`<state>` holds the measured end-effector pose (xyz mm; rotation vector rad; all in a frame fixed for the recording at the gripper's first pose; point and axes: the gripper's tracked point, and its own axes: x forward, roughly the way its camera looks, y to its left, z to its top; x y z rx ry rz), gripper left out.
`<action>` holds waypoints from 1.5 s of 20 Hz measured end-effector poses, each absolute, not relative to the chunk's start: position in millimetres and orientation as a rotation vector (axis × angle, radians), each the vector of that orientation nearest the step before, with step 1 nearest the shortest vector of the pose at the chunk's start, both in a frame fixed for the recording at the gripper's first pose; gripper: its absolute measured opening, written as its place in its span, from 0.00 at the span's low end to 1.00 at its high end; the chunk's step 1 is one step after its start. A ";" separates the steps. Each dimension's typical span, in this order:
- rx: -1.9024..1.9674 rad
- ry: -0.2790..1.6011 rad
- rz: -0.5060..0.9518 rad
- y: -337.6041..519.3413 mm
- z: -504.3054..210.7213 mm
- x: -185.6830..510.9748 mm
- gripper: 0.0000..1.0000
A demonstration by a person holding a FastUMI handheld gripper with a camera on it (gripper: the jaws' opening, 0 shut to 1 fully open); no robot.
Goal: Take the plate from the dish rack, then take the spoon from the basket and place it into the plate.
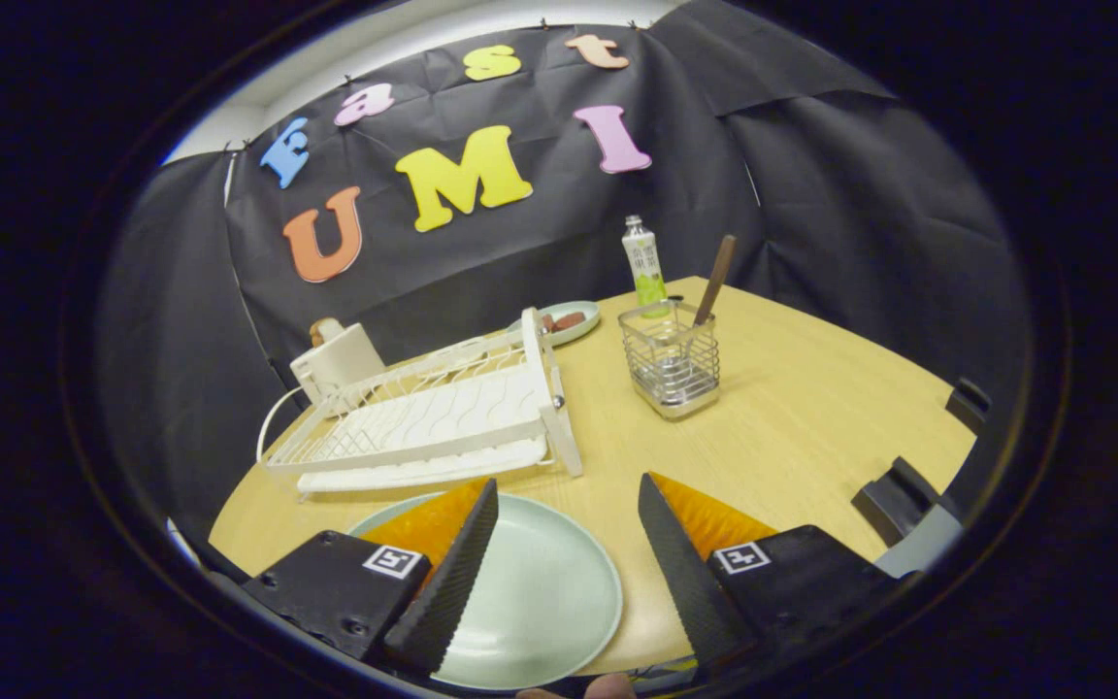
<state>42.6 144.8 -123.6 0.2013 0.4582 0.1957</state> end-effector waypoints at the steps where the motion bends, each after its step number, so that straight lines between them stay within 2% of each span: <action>1: 0.174 0.425 0.196 141.5 -116.9 41.4 0.98; 7: 0.051 0.243 0.156 110.7 -71.7 34.6 1.00; 17: 0.081 0.210 0.070 34.7 -62.7 52.3 1.00; 24: 0.039 0.188 0.087 7.7 -51.6 101.8 1.00; 30: 0.078 0.263 0.135 3.1 -71.9 169.7 1.00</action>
